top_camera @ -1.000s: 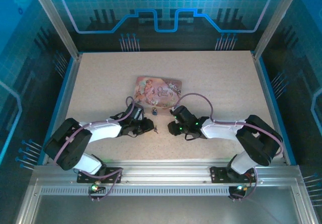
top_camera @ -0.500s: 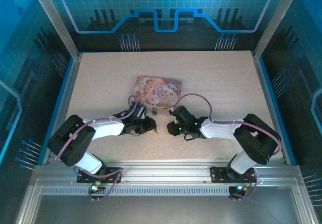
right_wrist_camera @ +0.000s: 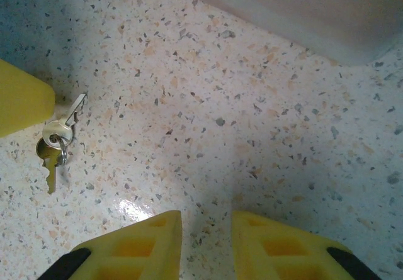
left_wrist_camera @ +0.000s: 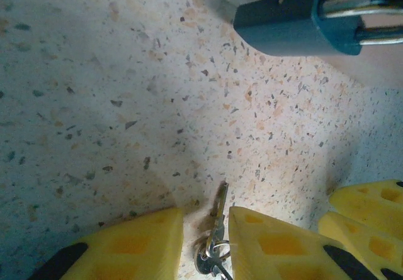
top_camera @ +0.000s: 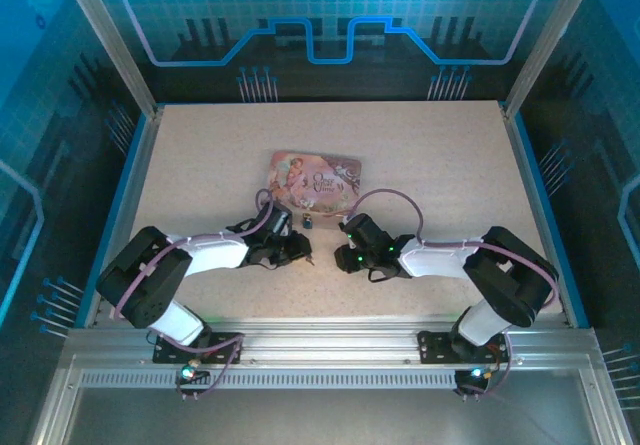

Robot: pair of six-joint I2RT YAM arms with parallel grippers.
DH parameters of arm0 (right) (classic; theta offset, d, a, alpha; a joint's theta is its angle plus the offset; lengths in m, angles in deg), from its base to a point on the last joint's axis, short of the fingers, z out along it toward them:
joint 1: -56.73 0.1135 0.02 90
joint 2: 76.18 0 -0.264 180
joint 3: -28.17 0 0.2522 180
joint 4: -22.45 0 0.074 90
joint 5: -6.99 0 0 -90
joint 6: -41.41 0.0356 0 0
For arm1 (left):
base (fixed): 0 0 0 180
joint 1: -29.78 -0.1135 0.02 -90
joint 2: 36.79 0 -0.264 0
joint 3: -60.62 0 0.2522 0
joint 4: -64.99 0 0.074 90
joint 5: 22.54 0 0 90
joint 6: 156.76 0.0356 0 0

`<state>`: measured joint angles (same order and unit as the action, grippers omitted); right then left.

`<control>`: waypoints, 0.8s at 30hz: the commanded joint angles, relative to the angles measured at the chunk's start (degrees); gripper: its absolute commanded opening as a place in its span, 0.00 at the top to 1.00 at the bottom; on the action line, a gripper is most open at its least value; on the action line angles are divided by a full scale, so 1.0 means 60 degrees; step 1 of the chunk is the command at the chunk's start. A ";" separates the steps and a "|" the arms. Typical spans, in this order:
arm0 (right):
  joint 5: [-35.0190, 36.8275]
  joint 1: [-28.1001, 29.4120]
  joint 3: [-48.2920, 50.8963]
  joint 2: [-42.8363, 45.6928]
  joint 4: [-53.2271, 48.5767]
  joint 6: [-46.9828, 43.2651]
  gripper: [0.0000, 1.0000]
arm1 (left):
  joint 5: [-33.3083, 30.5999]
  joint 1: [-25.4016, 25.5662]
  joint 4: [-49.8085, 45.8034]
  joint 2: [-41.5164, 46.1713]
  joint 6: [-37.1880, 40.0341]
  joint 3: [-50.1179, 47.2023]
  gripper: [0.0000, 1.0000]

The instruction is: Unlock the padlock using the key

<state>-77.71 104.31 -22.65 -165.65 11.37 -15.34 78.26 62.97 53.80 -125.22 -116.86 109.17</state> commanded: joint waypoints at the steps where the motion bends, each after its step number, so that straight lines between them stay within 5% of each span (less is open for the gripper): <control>1: -0.0055 0.0047 0.0003 0.0066 0.0125 0.0112 0.73 | 0.0270 0.0237 -0.0136 -0.0357 -0.0086 0.0222 0.73; 24: 0.0053 0.0046 -0.0024 0.0014 0.0095 0.0067 0.73 | 0.0174 0.0283 -0.0262 -0.0437 0.0095 0.0276 0.77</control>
<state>-77.64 104.31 -22.65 -165.65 11.37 -15.36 78.15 63.08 52.62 -125.57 -116.78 109.74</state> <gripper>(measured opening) 0.268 0.233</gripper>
